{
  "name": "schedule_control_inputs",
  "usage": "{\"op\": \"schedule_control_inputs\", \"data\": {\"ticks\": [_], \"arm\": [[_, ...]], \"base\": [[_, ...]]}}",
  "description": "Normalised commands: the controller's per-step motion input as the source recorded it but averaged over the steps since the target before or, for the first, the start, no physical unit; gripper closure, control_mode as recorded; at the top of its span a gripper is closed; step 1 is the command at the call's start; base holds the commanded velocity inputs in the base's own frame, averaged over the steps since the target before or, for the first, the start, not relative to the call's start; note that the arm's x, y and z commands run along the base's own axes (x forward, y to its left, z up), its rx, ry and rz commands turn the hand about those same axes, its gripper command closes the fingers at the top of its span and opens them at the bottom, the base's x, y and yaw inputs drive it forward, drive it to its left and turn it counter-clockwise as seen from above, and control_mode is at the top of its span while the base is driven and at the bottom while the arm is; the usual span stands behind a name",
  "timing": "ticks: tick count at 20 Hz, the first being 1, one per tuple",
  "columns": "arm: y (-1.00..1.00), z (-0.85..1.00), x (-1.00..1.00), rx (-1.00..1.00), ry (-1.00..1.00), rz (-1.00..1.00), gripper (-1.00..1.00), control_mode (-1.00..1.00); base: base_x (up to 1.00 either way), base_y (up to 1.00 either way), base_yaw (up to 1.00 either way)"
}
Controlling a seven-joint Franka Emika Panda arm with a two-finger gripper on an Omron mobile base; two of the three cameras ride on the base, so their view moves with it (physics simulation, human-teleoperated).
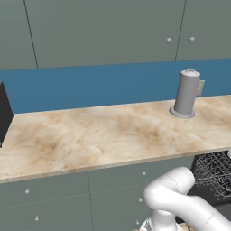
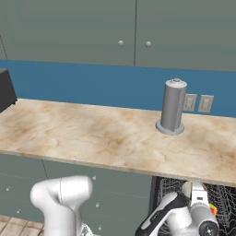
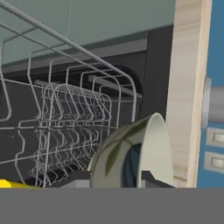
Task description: Pick up the cup and bowl from the counter, place them in the dishwasher, and close the dishwasher door.
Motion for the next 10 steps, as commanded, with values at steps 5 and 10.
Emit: {"op": "schedule_control_inputs", "data": {"ticks": [5, 10], "arm": [[-0.14, -0.53, 0.0, 0.0, 0.02, 0.06, 1.0, -1.0], [-0.23, -0.31, 0.06, 0.0, 0.0, 0.01, 1.0, -1.0]], "base": [[0.0, 0.0, 0.0], [0.0, 0.0, 0.0]]}}
